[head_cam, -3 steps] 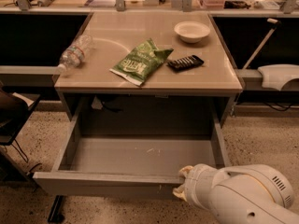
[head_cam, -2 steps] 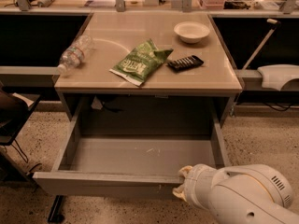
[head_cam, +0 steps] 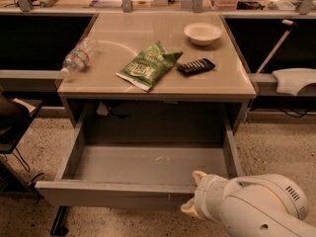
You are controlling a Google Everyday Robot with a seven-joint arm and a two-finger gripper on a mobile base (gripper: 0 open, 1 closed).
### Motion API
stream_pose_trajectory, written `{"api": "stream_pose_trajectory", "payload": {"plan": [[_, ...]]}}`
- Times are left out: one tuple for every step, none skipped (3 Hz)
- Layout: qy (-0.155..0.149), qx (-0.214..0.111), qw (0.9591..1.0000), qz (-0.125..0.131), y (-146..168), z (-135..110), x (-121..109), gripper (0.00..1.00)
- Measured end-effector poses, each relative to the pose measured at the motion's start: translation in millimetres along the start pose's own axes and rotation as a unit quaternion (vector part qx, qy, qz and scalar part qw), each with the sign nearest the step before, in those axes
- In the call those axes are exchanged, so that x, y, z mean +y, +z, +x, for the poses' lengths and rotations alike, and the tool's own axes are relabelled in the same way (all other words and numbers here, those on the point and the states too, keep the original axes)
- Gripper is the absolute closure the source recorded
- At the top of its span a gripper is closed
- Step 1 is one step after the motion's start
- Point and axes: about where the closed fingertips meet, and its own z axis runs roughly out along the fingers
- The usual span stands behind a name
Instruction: Open top drawer
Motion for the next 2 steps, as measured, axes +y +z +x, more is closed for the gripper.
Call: {"api": "stream_pose_trajectory", "payload": {"plan": [[0.0, 0.0, 1.0, 0.0, 0.0, 0.0, 0.0, 0.0], [0.0, 0.0, 1.0, 0.0, 0.0, 0.0, 0.0, 0.0]]}}
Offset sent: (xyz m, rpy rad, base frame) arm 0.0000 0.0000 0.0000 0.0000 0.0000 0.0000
